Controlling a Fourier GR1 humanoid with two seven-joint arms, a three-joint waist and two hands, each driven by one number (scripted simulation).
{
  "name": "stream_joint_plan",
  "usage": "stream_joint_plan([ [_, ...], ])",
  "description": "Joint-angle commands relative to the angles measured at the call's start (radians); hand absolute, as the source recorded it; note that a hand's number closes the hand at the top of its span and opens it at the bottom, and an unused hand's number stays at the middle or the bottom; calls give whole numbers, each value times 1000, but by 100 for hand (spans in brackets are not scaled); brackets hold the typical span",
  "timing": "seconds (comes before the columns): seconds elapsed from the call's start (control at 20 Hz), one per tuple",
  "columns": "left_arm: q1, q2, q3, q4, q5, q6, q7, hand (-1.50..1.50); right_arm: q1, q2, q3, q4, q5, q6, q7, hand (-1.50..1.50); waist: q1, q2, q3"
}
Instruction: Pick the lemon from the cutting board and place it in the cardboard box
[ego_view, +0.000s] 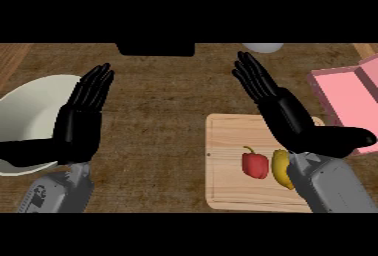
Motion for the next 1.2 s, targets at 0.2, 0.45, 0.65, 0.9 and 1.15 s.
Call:
stream_joint_plan([
  [0.2,131,111,72,63,-32,36,59,0,299,-121,-373,37,10,-278,-40,150,-139,0,11],
  [0.45,189,132,47,57,-1,-14,118,0,532,-242,-484,212,154,-394,-68,-150,-116,5,7],
  [0.65,199,170,70,47,26,-76,141,0,705,-211,-467,35,234,-417,-255,-150,-56,3,4],
  [0.9,141,145,38,57,0,-60,181,0,809,-434,-469,-91,273,-248,-67,-150,-46,8,2],
  [1.15,136,161,51,8,9,-41,234,0,902,-612,-431,-250,226,-29,139,-150,-35,6,1],
])
